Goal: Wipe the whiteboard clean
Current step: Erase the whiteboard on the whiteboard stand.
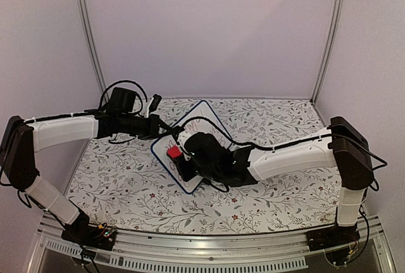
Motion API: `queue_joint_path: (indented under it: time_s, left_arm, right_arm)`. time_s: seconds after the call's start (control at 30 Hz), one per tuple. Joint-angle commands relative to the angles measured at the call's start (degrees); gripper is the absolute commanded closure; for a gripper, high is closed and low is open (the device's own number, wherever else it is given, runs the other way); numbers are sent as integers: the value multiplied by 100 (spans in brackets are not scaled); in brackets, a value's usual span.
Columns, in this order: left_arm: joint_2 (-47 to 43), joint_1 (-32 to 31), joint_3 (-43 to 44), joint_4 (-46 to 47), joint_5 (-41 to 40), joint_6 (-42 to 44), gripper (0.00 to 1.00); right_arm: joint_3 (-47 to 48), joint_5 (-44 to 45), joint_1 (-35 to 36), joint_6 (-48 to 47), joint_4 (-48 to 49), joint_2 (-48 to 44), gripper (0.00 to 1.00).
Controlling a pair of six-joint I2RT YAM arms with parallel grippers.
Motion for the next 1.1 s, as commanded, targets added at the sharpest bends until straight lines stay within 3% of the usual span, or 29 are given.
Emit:
queue_joint_path:
  time_s: [0.0,0.47,1.07]
  left_arm:
    - [-105,-129,-24,93,196,-12,100]
    - [-114,-128,-7,91,216,1,100]
    - [-131,-133,-16,91,219,-9,100]
  right_arm:
    - [505,-43,-152,-193,-88,276,77]
    - [1114,-331,-177,-354,-198,620,77]
    - [-168,-290,-113,161,12,89,78]
